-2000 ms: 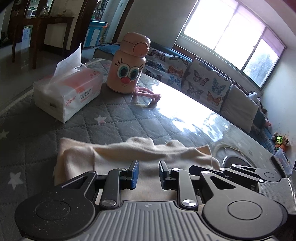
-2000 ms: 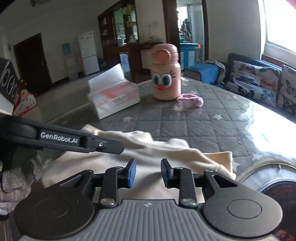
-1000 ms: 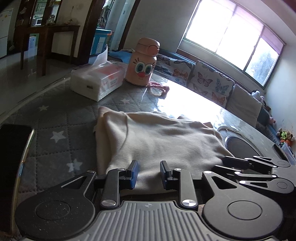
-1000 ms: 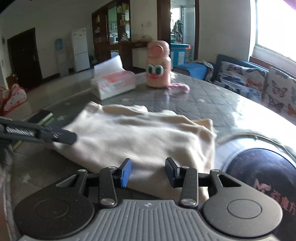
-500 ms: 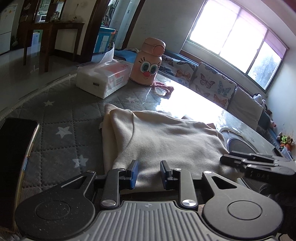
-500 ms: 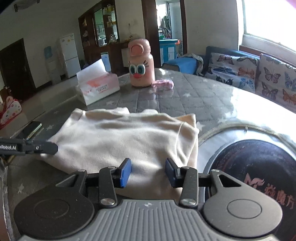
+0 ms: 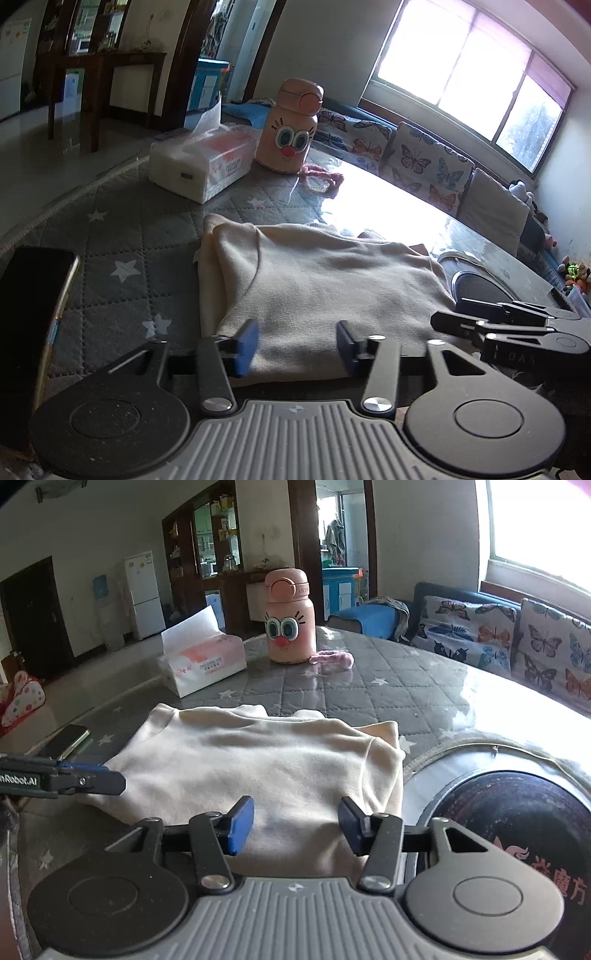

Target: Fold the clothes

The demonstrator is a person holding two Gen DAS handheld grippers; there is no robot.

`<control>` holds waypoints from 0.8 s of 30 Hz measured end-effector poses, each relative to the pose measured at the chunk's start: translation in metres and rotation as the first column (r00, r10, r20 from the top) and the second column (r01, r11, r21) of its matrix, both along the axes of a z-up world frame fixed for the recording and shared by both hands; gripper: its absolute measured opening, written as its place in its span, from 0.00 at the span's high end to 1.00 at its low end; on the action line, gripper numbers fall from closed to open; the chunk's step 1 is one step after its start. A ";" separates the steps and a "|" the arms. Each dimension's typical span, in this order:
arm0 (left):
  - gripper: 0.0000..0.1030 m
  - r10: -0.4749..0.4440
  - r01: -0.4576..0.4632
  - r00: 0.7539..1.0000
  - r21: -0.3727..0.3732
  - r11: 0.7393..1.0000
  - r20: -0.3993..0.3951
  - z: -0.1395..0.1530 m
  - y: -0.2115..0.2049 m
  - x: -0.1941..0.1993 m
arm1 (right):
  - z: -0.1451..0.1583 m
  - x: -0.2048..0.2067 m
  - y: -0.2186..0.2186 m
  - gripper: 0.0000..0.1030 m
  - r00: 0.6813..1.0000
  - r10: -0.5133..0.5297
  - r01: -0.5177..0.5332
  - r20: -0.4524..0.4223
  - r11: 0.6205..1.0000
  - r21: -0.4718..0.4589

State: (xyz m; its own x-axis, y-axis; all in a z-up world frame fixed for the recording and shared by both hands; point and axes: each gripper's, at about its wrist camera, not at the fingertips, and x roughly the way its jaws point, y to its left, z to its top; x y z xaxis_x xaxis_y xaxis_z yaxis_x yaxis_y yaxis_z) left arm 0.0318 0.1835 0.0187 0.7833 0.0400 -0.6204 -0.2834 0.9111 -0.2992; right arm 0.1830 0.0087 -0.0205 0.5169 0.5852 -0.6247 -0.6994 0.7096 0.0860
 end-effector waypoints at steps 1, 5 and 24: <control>0.46 0.001 -0.001 1.000 0.003 1.000 0.000 0.001 -0.001 -0.001 | 0.000 -0.002 0.000 0.44 1.000 0.002 -0.002 0.002 1.000 -0.001; 0.41 0.007 -0.007 1.000 0.006 1.000 -0.007 0.000 -0.002 -0.005 | 0.000 -0.012 -0.001 0.38 1.000 0.010 -0.010 0.013 1.000 -0.004; 0.00 -0.026 0.025 1.000 0.102 0.995 0.003 0.009 -0.040 -0.028 | 0.010 -0.061 -0.017 0.03 0.996 0.039 -0.039 0.075 0.999 -0.003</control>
